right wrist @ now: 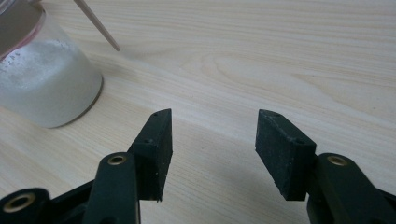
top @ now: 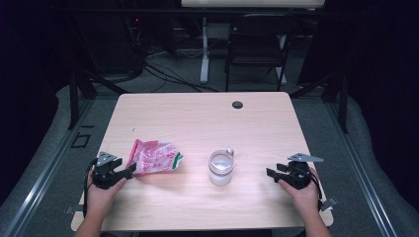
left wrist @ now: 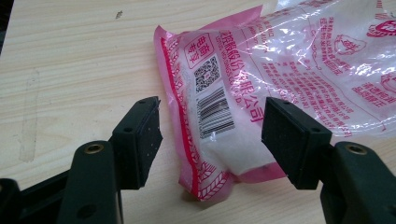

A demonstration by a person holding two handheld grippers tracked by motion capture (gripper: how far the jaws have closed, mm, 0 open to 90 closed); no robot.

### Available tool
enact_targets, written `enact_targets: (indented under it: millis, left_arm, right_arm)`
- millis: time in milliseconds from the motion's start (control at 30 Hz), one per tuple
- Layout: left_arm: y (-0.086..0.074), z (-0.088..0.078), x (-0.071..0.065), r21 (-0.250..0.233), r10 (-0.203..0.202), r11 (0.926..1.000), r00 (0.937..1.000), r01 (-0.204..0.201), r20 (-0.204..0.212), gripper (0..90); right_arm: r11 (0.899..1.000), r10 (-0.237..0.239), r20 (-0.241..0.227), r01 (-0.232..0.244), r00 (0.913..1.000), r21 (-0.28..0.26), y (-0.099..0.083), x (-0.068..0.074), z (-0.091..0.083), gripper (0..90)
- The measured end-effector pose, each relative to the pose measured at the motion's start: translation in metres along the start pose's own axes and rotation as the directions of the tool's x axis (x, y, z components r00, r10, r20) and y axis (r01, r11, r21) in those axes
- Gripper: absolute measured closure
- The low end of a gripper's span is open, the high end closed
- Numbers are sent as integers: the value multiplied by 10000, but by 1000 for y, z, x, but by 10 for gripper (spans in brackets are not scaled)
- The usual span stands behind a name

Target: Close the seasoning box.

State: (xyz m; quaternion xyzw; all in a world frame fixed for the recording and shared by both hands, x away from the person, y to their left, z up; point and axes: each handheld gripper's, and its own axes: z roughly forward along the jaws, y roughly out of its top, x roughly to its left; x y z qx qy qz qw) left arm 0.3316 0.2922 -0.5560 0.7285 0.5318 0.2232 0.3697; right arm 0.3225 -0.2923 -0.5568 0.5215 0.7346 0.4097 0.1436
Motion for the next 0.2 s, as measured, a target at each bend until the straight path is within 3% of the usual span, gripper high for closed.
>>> enact_targets:
  millis: [200]
  left_arm:
    - [1,-5,5,-212,-234,9995,9997,232,-91,372]
  right_arm:
    - [9997,241,117,-240,9996,-81,0,-4,-2,468]
